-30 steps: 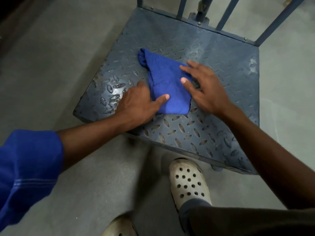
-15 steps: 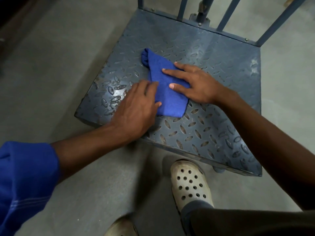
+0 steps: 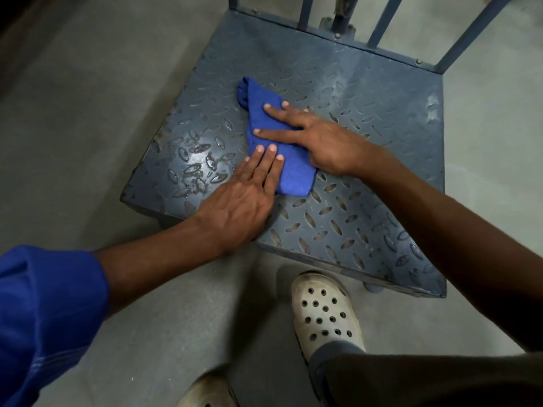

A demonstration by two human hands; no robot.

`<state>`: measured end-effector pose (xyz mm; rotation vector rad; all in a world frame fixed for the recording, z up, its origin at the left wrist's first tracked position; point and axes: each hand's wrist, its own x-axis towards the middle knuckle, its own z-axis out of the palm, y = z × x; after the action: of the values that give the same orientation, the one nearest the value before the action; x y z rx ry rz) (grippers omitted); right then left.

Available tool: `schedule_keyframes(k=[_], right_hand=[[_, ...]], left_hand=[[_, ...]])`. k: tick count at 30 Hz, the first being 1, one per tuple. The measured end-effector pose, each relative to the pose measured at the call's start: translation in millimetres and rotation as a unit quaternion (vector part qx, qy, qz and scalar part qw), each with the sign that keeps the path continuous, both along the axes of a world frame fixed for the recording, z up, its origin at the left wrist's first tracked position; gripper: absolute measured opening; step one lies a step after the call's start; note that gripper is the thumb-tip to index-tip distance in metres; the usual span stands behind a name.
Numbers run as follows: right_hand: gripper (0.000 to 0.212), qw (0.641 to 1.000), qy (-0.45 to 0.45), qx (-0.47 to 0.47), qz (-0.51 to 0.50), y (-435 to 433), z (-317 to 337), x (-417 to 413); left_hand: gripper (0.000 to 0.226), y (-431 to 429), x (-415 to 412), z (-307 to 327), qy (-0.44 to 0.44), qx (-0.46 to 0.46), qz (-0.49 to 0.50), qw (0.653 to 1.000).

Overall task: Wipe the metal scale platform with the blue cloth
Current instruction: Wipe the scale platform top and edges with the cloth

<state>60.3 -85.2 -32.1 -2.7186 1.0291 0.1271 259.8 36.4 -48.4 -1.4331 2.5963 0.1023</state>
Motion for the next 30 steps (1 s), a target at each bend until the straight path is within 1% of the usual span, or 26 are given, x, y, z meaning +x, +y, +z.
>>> schedule_keyframes(k=[2,3,5,7,8,10,13,20,21,24,25,28,30], right_hand=[[0.102,1.000,-0.011,0.012,0.003,1,-1,-2],[0.096,0.999,-0.022,0.027,-0.003,2,2,-3],[0.077,0.997,-0.050,0.058,-0.014,2,9,-6],[0.053,0.997,-0.063,0.049,-0.012,2,12,-4],[0.049,0.998,-0.059,0.034,-0.012,2,12,-3],[0.050,0.999,-0.047,0.015,-0.020,1,7,0],[0.049,0.997,-0.059,0.027,-0.047,2,-3,4],[0.045,0.989,-0.110,-0.002,-0.099,11,-10,12],[0.044,0.986,-0.126,-0.009,-0.108,14,-14,13],[0.041,0.972,-0.184,-0.038,-0.142,21,-25,15],[0.040,0.967,-0.198,-0.050,-0.150,21,-28,17],[0.043,0.961,-0.209,-0.084,-0.160,16,-32,20],[0.049,0.961,-0.202,-0.096,-0.160,14,-33,20]], left_hand=[[0.078,0,1,-2,0.003,-0.017,-0.005,1.000],[0.078,-1,1,-4,-0.002,-0.026,-0.007,1.000],[0.071,-1,1,-7,-0.020,-0.031,-0.006,0.999],[0.068,-2,1,-10,-0.005,-0.049,-0.010,0.999],[0.068,-2,2,-12,-0.001,-0.053,-0.013,0.999],[0.072,-1,5,-11,0.000,-0.054,-0.017,0.998],[0.086,0,6,-8,-0.008,-0.037,0.000,0.999],[0.076,-2,8,1,0.006,0.000,0.003,1.000],[0.075,-4,12,-3,0.016,0.002,0.004,1.000],[0.074,-8,20,-10,0.093,-0.046,-0.010,0.995],[0.075,-9,22,-10,0.103,-0.047,-0.013,0.994],[0.079,-12,19,4,0.067,0.004,0.004,0.998],[0.076,-15,16,8,0.046,0.026,0.008,0.999]])
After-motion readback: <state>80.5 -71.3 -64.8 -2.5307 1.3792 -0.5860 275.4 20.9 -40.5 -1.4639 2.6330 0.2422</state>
